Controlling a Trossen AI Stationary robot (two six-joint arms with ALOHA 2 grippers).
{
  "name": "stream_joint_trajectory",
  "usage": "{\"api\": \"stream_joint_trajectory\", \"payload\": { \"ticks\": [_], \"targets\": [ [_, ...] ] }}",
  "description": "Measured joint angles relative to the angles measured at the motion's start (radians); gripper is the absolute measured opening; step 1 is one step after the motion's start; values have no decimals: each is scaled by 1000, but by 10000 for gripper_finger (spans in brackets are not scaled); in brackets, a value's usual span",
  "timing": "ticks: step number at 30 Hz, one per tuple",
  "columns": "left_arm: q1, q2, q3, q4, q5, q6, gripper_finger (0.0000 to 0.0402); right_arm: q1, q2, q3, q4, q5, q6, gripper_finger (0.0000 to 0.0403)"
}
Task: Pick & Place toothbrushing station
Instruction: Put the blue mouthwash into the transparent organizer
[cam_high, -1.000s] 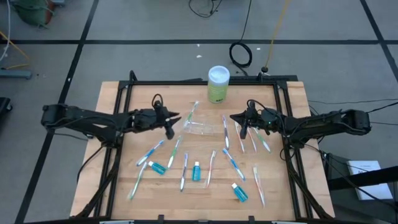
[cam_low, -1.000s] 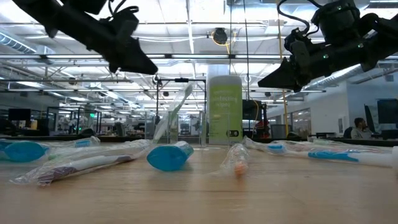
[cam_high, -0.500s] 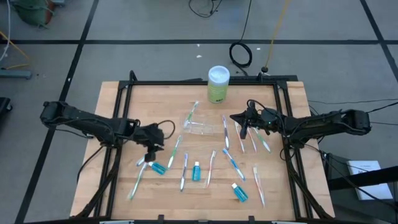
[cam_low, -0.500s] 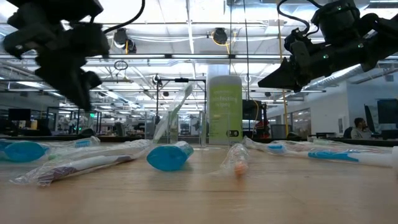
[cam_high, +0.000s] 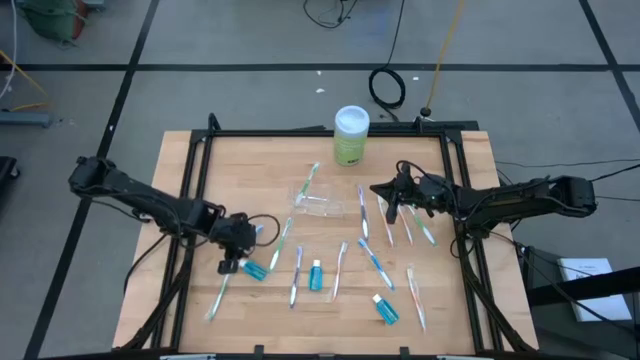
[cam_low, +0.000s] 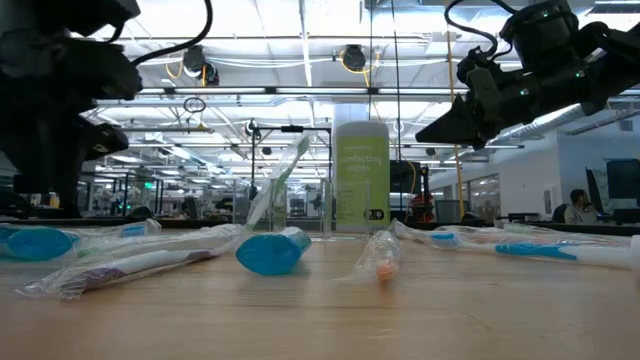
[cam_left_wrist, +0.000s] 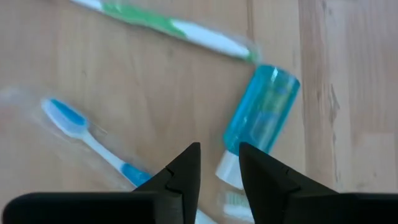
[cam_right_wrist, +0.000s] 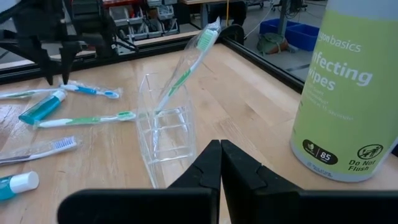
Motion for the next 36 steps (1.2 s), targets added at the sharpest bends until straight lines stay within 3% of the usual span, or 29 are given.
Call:
{"api": "stream_joint_trajectory", "payload": {
  "ticks": [9, 14, 20, 29, 33, 36],
  "targets": [
    [-109, 83, 0, -2, -36, -11, 193, 1, 0, 0, -36, -1, 1, 0],
    [-147, 155, 0, 15, -44, -16, 208, 1, 0, 0, -37, -1, 0, 0],
    [-176, 233, 1, 81, -82, 35, 179, 1, 0, 0, -37, -1, -2, 0],
    [-179, 238, 20, 55, -123, 58, 90, 0, 0, 0, -36, 0, -6, 0],
    [-178, 231, 133, -18, -277, 140, 91, 0, 0, 0, -27, 0, -6, 0],
    [-179, 232, 244, -55, -450, 348, 102, 0, 0, 0, -10, 0, -10, 0]
  ]
}}
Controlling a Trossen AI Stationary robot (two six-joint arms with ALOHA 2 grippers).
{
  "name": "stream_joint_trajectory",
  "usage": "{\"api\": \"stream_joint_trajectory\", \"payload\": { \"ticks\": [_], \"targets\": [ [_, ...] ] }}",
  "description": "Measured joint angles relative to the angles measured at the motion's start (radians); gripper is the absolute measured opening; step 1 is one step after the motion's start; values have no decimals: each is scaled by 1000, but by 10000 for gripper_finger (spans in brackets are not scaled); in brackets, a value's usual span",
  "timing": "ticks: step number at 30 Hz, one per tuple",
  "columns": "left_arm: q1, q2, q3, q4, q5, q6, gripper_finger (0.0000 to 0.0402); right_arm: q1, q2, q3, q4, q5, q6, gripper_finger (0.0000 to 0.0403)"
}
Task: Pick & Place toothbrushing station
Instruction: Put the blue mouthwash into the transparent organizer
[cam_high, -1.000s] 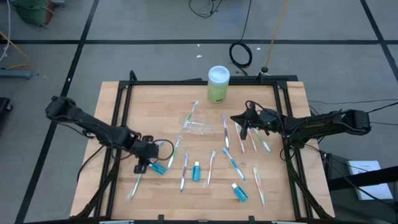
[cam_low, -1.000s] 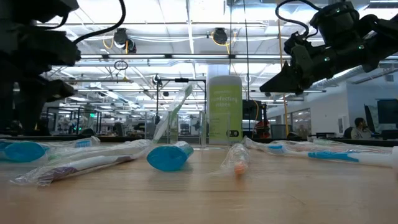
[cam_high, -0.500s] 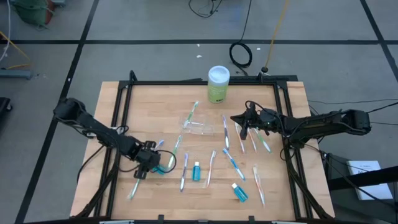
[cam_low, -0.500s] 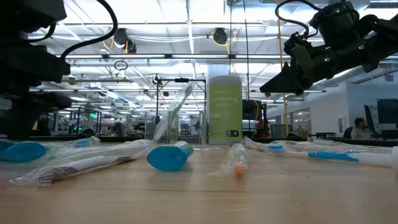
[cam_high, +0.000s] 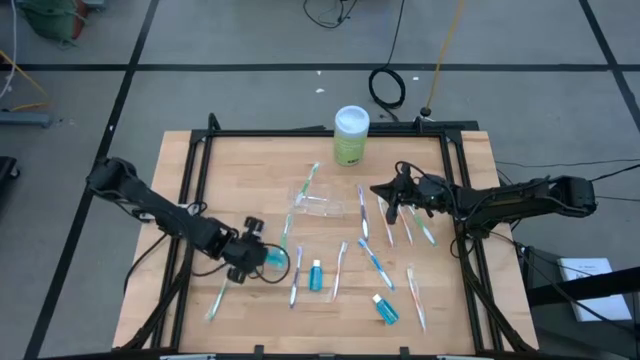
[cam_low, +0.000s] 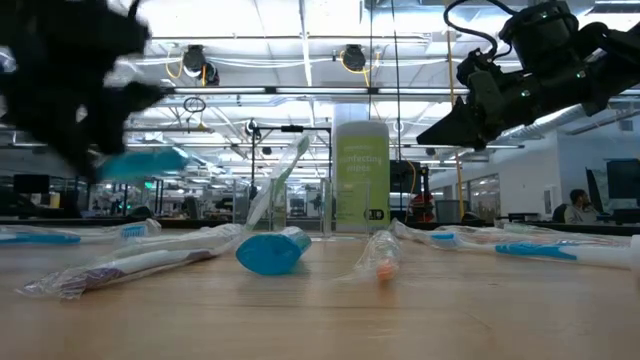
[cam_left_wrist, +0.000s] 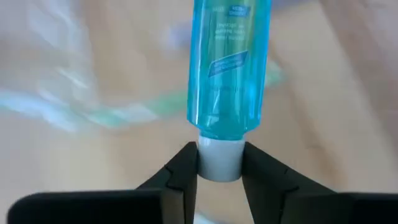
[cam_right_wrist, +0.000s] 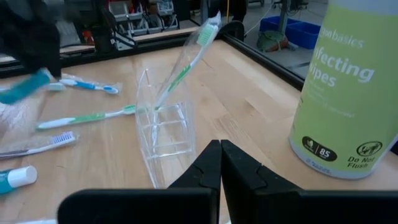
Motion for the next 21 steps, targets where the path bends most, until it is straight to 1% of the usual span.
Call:
{"api": "stream_joint_trajectory", "payload": {
  "ticks": [5, 7, 11, 13, 16, 19, 21],
  "targets": [
    [48, 22, 171, 16, -225, 504, 105, 0, 0, 0, 15, 0, -18, 0],
    [87, 47, 218, 54, -303, 669, 105, 0, 0, 0, 15, 0, -18, 0],
    [169, 119, 297, 133, -420, 995, 105, 0, 0, 0, 33, 0, -27, 0],
    [205, 169, 327, 189, -509, 1139, 106, 0, 0, 0, 51, 0, -38, 0],
    [258, 239, 353, 310, -618, 1323, 106, 0, 0, 0, 68, 0, -44, 0],
    [307, 303, 356, 416, -643, 1446, 106, 0, 0, 0, 65, 0, -43, 0],
    [336, 337, 356, 426, -645, 1496, 106, 0, 0, 0, 64, 0, -42, 0]
  ]
}}
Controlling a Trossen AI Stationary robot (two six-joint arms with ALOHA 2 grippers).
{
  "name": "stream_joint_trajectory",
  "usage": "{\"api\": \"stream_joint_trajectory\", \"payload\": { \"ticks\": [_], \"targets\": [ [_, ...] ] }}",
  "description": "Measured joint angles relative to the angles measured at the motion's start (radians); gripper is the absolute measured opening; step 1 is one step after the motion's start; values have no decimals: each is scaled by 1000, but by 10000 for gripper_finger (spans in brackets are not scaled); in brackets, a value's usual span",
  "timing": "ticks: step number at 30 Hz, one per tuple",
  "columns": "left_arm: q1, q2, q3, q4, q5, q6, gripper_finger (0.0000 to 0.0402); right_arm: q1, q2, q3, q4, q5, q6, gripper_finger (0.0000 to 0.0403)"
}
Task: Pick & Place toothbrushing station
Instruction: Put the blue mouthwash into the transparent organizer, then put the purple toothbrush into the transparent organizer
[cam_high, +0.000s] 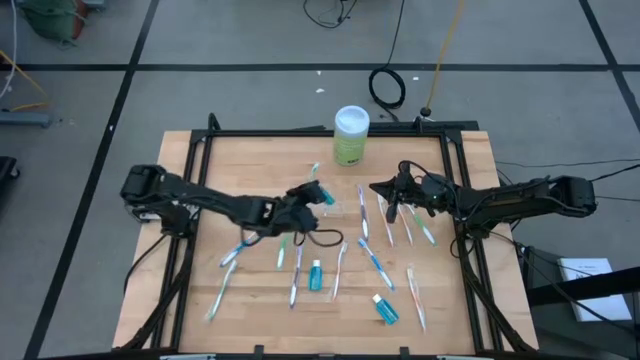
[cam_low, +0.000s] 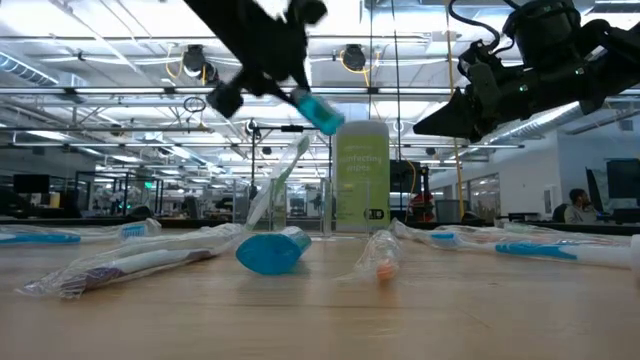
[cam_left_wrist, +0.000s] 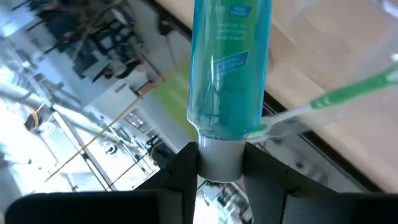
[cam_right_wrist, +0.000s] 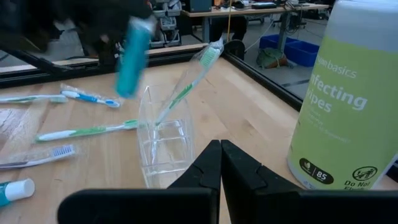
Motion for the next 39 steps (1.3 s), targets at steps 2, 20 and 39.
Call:
{"api": "stream_joint_trajectory", "payload": {
  "ticks": [2, 20, 39],
  "targets": [
    [23, 27, 0, -17, -21, 41, 106, 0, 0, 0, -4, 0, 0, 0],
    [100, 69, -1, -98, 136, 290, 107, 0, 0, 0, 26, -3, 0, 0],
    [104, 175, -16, -16, 102, 339, 129, 0, 0, 0, 98, 0, -25, 0]
  ]
}}
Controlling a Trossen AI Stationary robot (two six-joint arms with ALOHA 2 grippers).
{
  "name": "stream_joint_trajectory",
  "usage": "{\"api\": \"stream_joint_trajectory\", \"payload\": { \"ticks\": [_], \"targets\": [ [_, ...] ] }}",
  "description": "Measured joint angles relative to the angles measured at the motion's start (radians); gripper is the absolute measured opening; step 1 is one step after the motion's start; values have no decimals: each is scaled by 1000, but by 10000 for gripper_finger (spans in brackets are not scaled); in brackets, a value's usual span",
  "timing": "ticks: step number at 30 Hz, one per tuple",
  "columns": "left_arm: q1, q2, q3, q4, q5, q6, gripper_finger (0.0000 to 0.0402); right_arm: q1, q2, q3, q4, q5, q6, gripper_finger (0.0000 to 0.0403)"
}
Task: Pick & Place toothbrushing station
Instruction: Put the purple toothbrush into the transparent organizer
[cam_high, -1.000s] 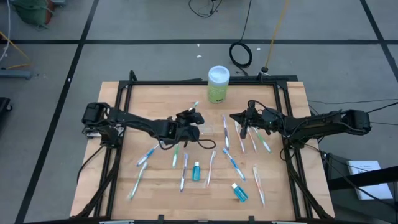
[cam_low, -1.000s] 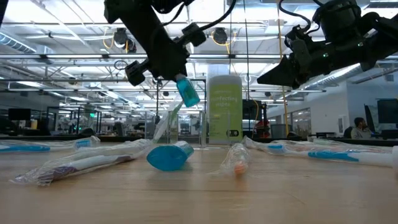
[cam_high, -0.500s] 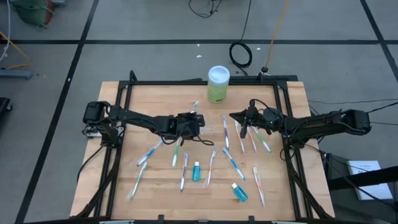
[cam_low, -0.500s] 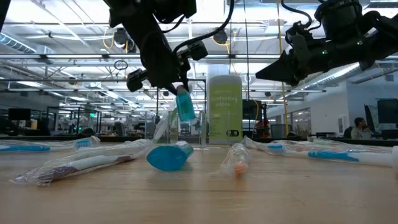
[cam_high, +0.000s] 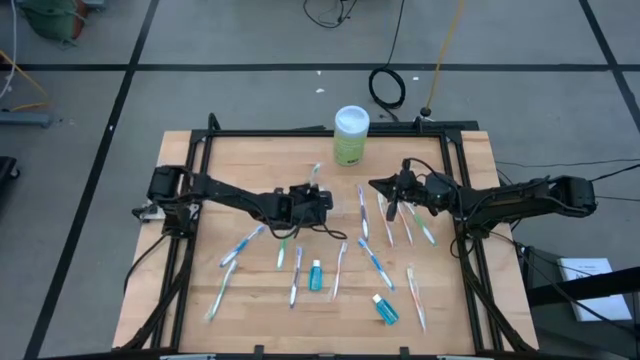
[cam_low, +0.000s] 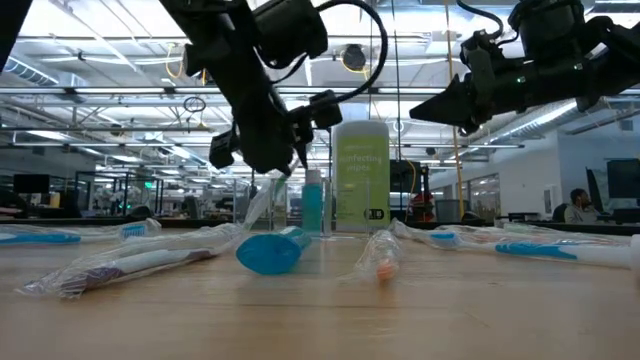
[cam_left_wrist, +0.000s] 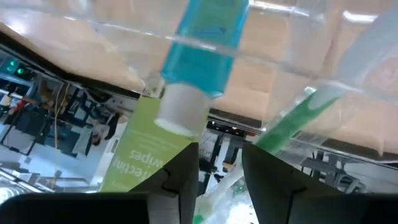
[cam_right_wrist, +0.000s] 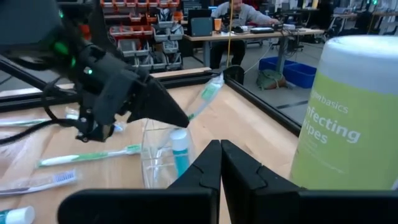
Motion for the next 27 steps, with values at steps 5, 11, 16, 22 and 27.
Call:
{"api": "stream_joint_trajectory", "payload": {
  "ticks": [5, 11, 16, 22, 27],
  "targets": [
    [-6, -7, 2, 12, -27, -91, 129, 0, 0, 0, -7, 0, -26, 0],
    [-37, -16, 39, 9, -51, -232, 129, 0, 0, 0, -7, 0, -26, 0],
    [-65, -96, 78, -9, -19, -346, 129, 0, 0, 0, -7, 0, -26, 0],
    [-81, -306, 104, -134, 73, -670, 129, 0, 0, 0, 8, -10, 49, 0],
    [-77, -500, 104, -273, 171, -1020, 129, 25, 21, 0, 89, -111, 55, 5]
  ]
}}
